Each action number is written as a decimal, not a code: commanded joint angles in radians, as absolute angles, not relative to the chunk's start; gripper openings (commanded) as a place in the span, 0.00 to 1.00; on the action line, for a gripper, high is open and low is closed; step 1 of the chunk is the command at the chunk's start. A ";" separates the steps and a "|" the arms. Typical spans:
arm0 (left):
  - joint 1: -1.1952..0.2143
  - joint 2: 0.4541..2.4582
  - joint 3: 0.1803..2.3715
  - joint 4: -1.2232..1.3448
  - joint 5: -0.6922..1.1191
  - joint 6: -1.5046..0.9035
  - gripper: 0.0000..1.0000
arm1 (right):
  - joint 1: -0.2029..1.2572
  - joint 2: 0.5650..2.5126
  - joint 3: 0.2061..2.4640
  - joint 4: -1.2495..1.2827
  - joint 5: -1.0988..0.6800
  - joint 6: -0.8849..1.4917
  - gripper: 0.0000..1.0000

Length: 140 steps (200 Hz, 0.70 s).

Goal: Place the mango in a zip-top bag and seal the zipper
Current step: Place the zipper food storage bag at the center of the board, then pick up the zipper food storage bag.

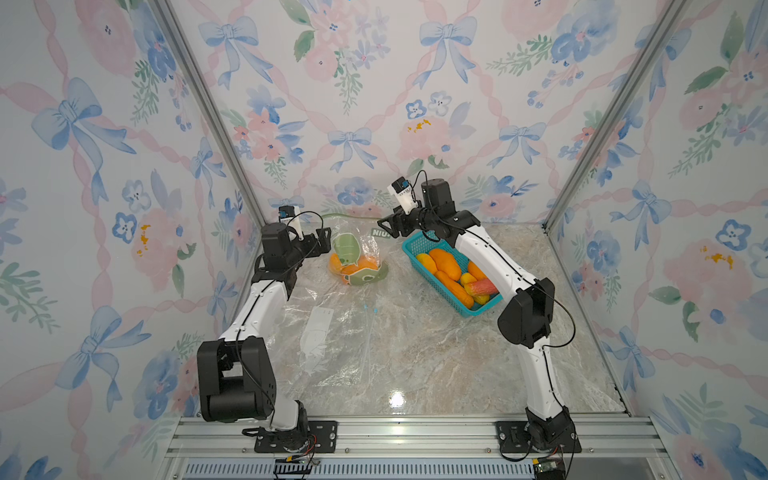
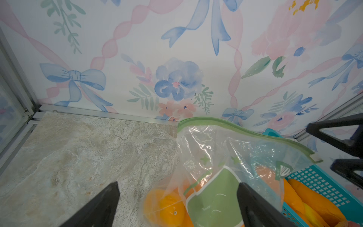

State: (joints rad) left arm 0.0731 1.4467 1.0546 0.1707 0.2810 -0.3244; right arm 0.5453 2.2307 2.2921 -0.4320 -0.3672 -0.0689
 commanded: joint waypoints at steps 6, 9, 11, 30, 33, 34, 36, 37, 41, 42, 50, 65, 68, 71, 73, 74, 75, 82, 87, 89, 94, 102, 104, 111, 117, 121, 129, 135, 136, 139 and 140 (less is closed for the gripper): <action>0.074 1.354 0.971 0.177 0.211 -0.438 0.98 | 0.552 2.112 2.239 -0.457 -0.288 0.020 0.94; 0.073 1.341 0.960 0.177 0.209 -0.453 0.98 | 0.552 2.102 2.228 -0.458 -0.280 0.027 0.98; 0.072 1.334 0.951 0.176 0.206 -0.462 0.98 | 0.552 2.093 2.219 -0.457 -0.274 0.032 1.00; 0.059 1.248 0.860 0.169 0.170 -0.541 0.93 | 0.554 2.011 2.110 -0.435 -0.205 0.088 0.99; 0.057 1.234 0.847 0.167 0.163 -0.551 0.92 | 0.555 1.997 2.088 -0.431 -0.189 0.097 0.99; 0.055 1.228 0.842 0.166 0.161 -0.555 0.92 | 0.555 1.991 2.081 -0.429 -0.185 0.101 0.99; 0.053 1.218 0.832 0.166 0.157 -0.559 0.90 | 0.555 1.982 2.065 -0.424 -0.177 0.108 0.99; 0.051 1.214 0.828 0.163 0.154 -0.563 0.90 | 0.555 1.977 2.058 -0.423 -0.172 0.112 0.99; 0.043 1.194 0.810 0.158 0.144 -0.572 0.88 | 0.557 1.957 2.026 -0.416 -0.154 0.124 0.99; 0.041 1.190 0.807 0.157 0.141 -0.573 0.88 | 0.557 1.953 2.019 -0.415 -0.151 0.128 0.99; 0.014 1.144 0.771 0.141 0.105 -0.580 0.86 | 0.559 1.911 1.959 -0.402 -0.117 0.158 0.99; -0.064 1.063 0.711 0.095 0.010 -0.579 0.84 | 0.561 1.840 1.837 -0.383 -0.044 0.210 0.99; -0.083 1.047 0.699 0.083 -0.007 -0.579 0.83 | 0.561 1.827 1.813 -0.381 -0.028 0.220 0.99; -0.100 1.032 0.692 0.073 -0.025 -0.581 0.83 | 0.564 1.815 1.792 -0.379 -0.014 0.229 0.99; -0.113 1.023 0.691 0.065 -0.036 -0.581 0.82 | 0.563 1.807 1.776 -0.379 -0.003 0.234 0.99; -0.120 1.018 0.674 0.062 -0.041 -0.582 0.82 | 0.563 1.803 1.768 -0.380 0.002 0.237 0.99; -0.125 1.014 0.665 0.059 -0.047 -0.582 0.82 | 0.564 1.797 1.762 -0.379 0.006 0.239 0.99; -0.163 0.985 0.630 0.039 -0.073 -0.589 0.81 | 0.566 1.773 1.715 -0.382 0.045 0.256 0.99; -0.190 0.970 0.612 0.024 -0.088 -0.597 0.80 | 0.568 1.754 1.683 -0.385 0.072 0.265 0.99; -0.202 0.966 0.606 0.020 -0.093 -0.602 0.80 | 0.569 1.749 1.672 -0.385 0.079 0.267 0.99; -0.228 0.956 0.592 0.009 -0.102 -0.613 0.80 | 0.571 1.732 1.639 -0.385 0.106 0.277 0.99; -0.268 0.944 0.569 -0.003 -0.109 -0.627 0.79 | 0.574 1.704 1.590 -0.382 0.144 0.294 0.99; -0.278 0.944 0.562 -0.005 -0.111 -0.630 0.78 | 0.574 1.697 1.580 -0.381 0.151 0.299 0.99; -0.316 0.942 0.547 -0.017 -0.126 -0.638 0.77 | 0.575 1.674 1.539 -0.379 0.178 0.312 0.99; -0.349 0.942 0.535 -0.026 -0.145 -0.640 0.76 | 0.575 1.661 1.512 -0.380 0.204 0.325 0.99; -0.370 0.944 0.527 -0.035 -0.159 -0.641 0.75 | 0.576 1.647 1.493 -0.380 0.222 0.334 0.99; -0.419 0.952 0.515 -0.050 -0.189 -0.640 0.75 | 0.576 1.615 1.458 -0.382 0.251 0.348 0.99; -0.453 0.959 0.510 -0.057 -0.209 -0.638 0.75 | 0.575 1.599 1.435 -0.383 0.271 0.358 0.99; -0.459 0.960 0.510 -0.059 -0.214 -0.637 0.75 | 0.576 1.597 1.431 -0.382 0.273 0.359 0.99; -0.475 0.967 0.508 -0.064 -0.222 -0.637 0.74 | 0.576 1.590 1.419 -0.381 0.283 0.364 0.99; -0.480 0.968 0.507 -0.065 -0.224 -0.637 0.74 | 0.577 1.588 1.416 -0.381 0.285 0.365 0.99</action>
State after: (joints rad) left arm -0.3832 0.9482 0.5346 0.0071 -0.1062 -0.6140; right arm 0.5663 1.6703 1.4879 -0.3878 0.1387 0.2893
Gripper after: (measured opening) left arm 0.750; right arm 0.990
